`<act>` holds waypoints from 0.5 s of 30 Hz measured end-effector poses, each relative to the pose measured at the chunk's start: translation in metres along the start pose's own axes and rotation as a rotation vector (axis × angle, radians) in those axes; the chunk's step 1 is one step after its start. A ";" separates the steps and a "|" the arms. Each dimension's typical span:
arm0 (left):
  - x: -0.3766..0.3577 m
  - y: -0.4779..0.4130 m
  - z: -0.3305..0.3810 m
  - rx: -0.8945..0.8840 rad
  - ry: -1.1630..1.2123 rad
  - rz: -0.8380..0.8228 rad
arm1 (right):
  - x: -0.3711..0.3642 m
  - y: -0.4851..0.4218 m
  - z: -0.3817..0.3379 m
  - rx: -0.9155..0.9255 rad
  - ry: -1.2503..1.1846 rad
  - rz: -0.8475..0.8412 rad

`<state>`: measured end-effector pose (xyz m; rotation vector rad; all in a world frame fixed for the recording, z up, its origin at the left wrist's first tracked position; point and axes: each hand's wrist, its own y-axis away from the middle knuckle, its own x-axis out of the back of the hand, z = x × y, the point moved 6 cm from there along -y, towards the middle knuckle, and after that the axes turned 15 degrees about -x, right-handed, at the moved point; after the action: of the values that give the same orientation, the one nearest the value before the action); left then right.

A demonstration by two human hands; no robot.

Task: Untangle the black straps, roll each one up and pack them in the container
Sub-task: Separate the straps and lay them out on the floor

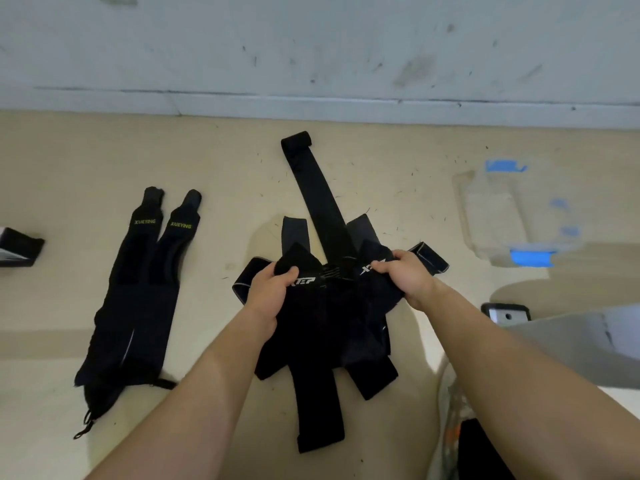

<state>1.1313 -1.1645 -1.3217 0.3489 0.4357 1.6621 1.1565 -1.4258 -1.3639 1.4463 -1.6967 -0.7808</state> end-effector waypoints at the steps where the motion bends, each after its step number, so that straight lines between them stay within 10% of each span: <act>1: 0.000 0.005 0.010 -0.016 -0.014 -0.009 | 0.000 0.010 -0.005 -0.004 -0.017 -0.040; 15: 0.011 0.088 0.151 -0.242 -0.186 -0.127 | 0.005 0.187 -0.093 0.146 -0.121 -0.206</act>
<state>1.1236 -1.1506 -1.1475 0.2859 0.1131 1.5231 1.1374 -1.3962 -1.1578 1.7251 -1.7440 -0.8856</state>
